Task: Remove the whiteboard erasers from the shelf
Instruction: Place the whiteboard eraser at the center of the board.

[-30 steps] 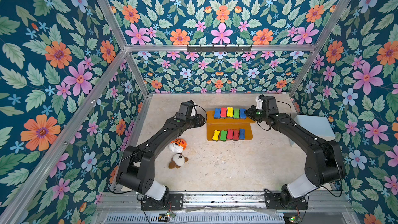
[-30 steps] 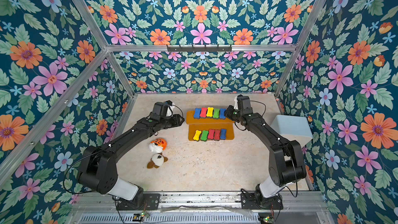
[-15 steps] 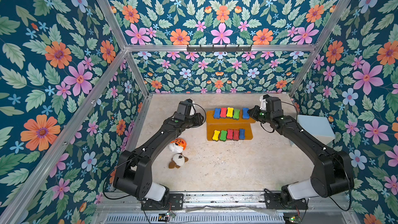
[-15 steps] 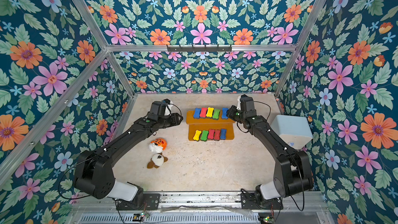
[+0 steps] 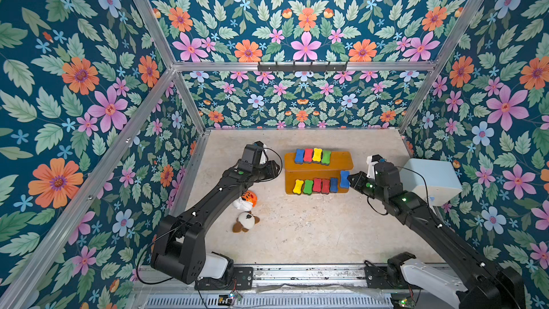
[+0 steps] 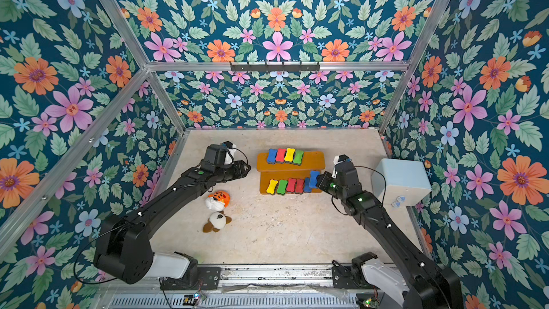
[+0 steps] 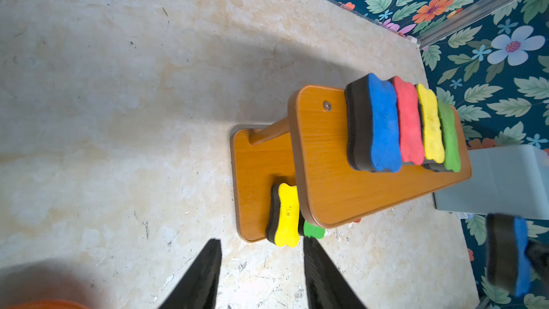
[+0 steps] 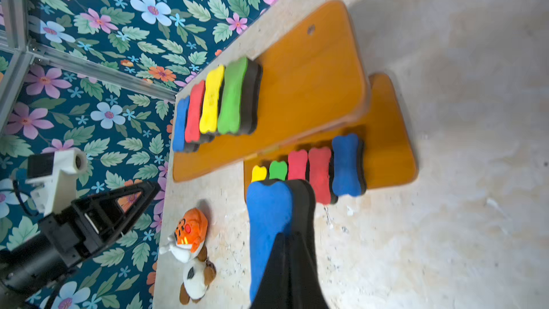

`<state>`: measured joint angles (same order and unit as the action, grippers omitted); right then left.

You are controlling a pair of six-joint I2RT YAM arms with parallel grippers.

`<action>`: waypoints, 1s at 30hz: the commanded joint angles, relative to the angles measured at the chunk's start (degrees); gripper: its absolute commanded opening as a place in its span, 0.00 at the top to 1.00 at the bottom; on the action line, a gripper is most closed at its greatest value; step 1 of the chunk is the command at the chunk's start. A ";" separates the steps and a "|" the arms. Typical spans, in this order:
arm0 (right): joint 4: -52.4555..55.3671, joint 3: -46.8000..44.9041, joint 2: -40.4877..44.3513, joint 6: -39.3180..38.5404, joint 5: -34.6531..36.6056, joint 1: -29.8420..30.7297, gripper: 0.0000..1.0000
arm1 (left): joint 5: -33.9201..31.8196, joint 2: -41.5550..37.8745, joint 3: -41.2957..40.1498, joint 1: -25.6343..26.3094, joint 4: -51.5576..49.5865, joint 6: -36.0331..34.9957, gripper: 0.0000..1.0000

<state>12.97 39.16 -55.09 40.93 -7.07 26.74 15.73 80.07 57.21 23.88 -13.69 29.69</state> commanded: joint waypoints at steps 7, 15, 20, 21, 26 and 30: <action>9.31 -12.34 11.66 18.18 13.70 20.24 1.00 | 0.61 -0.88 -0.40 0.02 1.57 -0.07 0.50; 13.86 -18.33 13.99 29.87 17.64 33.15 1.00 | -0.08 -1.23 -0.62 0.03 1.83 -0.17 0.49; 17.27 -20.24 15.48 34.44 17.44 36.91 1.00 | 0.01 -0.95 -0.52 -0.04 1.71 -0.14 0.49; 18.16 -20.32 15.66 34.72 17.44 37.21 1.00 | 0.01 -0.89 -0.62 -0.05 1.81 -0.13 0.49; 21.63 -20.52 16.20 34.77 16.86 37.39 1.00 | 0.27 -0.53 -0.52 -0.05 1.86 -0.31 0.49; 22.84 -20.55 15.13 32.44 14.97 37.35 1.00 | 0.16 -0.27 -0.67 0.02 1.90 -0.39 0.49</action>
<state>33.36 18.57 -39.35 74.46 8.78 64.01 16.21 79.70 56.51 23.92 -12.45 29.85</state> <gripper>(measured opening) 0.069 0.506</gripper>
